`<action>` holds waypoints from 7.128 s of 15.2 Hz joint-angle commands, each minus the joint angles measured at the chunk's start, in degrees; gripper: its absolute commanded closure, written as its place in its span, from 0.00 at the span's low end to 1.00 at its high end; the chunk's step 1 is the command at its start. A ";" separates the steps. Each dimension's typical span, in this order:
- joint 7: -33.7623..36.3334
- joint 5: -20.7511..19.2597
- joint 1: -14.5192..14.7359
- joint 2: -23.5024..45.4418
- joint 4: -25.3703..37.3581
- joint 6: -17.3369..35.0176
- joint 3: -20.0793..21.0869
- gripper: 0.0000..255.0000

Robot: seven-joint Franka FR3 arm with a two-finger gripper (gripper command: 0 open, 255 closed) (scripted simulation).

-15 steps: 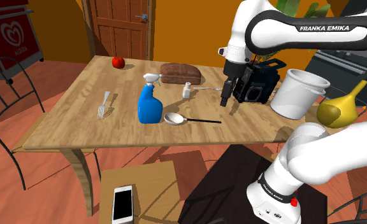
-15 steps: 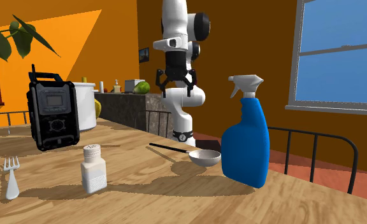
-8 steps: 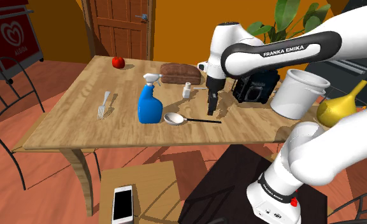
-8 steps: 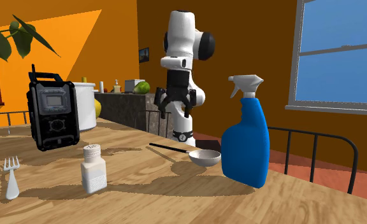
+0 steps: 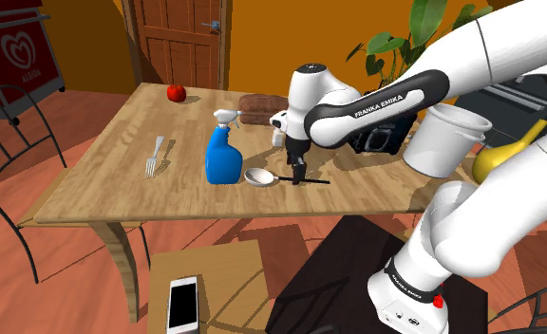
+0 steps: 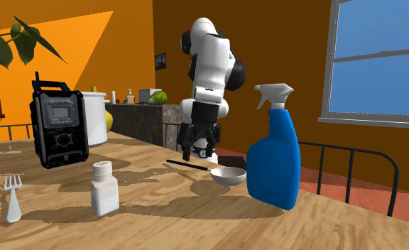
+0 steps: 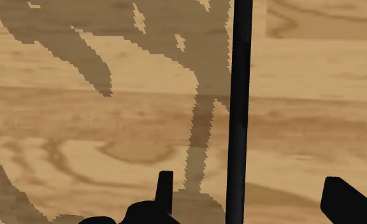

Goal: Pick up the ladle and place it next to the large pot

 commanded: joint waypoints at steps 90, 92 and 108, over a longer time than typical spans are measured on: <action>-13.06 0.50 -1.41 -15.43 30.11 -43.94 -2.87 1.00; -15.09 -0.58 -2.15 -18.31 28.09 -44.40 -4.33 1.00; -33.69 -12.86 -8.71 -35.26 21.26 -49.40 -18.24 1.00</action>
